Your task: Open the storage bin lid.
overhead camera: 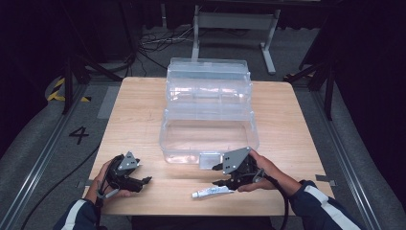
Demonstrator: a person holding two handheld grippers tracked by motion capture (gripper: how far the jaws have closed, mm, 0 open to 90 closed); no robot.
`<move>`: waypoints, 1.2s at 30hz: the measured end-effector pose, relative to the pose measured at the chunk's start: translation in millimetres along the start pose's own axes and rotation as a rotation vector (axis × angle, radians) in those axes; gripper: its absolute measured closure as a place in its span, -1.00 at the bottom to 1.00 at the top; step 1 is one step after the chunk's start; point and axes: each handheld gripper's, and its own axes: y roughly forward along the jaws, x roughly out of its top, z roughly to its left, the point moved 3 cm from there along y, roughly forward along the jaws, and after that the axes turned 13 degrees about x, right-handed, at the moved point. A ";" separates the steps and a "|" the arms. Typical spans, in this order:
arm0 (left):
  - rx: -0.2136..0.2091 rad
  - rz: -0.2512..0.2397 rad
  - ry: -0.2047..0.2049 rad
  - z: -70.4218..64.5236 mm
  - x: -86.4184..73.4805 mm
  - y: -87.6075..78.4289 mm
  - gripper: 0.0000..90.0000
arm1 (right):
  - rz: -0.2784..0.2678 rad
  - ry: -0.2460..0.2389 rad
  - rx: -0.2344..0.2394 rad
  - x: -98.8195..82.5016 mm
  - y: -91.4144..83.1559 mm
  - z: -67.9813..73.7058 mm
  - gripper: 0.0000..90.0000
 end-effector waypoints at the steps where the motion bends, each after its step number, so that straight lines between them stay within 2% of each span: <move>1: -0.001 -0.001 -0.004 0.4 -0.4 0.1 -0.57 | 0.010 -0.001 0.009 0.3 4.1 0.7 0.19; 5: -0.022 -0.011 -0.042 3.4 -3.4 2.5 -0.62 | 0.049 -0.002 0.039 -0.1 16.3 3.1 0.18; 12: -0.036 -0.037 -0.064 5.1 -6.9 4.4 -0.66 | 0.117 -0.002 0.082 -4.1 33.7 4.3 0.16; 22: -0.037 -0.038 -0.065 5.1 -7.2 4.4 -0.67 | 0.204 0.024 0.133 -6.3 51.9 2.0 0.17; 36: -0.037 -0.039 -0.065 5.2 -7.2 4.4 -0.67 | 0.296 0.052 0.166 -7.7 65.3 -1.5 0.24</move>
